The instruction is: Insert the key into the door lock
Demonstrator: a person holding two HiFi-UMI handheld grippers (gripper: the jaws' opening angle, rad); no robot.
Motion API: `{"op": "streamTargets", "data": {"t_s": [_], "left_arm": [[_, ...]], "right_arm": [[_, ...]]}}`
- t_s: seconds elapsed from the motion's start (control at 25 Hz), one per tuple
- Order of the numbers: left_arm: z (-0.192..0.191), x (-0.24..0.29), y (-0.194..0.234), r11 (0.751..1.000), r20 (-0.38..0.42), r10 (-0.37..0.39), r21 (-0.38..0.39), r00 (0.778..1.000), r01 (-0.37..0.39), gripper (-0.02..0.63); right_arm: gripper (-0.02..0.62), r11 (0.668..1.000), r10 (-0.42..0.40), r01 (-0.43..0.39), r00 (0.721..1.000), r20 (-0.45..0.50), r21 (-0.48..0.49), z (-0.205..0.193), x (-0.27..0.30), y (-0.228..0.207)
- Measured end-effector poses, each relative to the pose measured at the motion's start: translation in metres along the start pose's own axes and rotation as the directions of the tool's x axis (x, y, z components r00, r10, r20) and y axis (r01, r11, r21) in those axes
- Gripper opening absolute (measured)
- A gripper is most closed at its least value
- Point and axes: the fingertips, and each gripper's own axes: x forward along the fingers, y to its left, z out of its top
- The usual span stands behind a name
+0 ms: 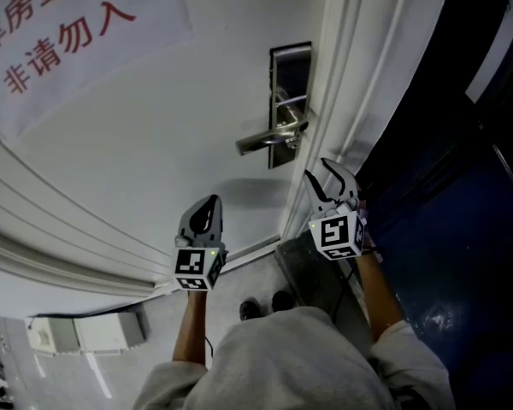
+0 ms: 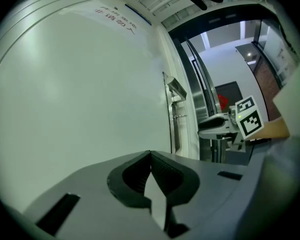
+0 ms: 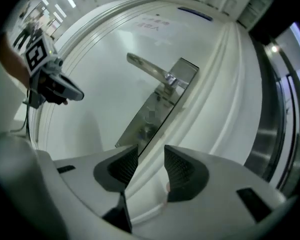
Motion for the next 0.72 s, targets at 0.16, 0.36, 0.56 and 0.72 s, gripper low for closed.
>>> {"op": "streamTargets", "data": {"t_s": [0.16, 0.36, 0.56, 0.72], "left_arm": [[-0.002, 0.001, 0.0, 1.0, -0.005, 0.001, -0.001, 1.0, -0.001, 0.018], [-0.006, 0.003, -0.003, 1.0, -0.009, -0.002, -0.007, 1.0, 0.002, 0.018], [-0.015, 0.001, -0.004, 1.0, -0.025, 0.005, -0.022, 1.0, -0.006, 0.017], [-0.027, -0.002, -0.007, 0.999, -0.048, 0.006, -0.037, 0.999, -0.008, 0.018]], "right_arm": [[0.149, 0.957, 0.01, -0.007, 1.0, -0.006, 0.29, -0.025, -0.016, 0.004], [0.068, 0.892, -0.013, 0.028, 0.999, -0.035, 0.451, -0.054, -0.039, 0.015], [0.025, 0.857, -0.02, 0.046, 0.998, -0.056, 0.513, -0.069, -0.053, 0.026], [0.021, 0.839, 0.003, 0.035, 0.998, -0.068, 0.543, -0.077, -0.057, 0.034]]}}
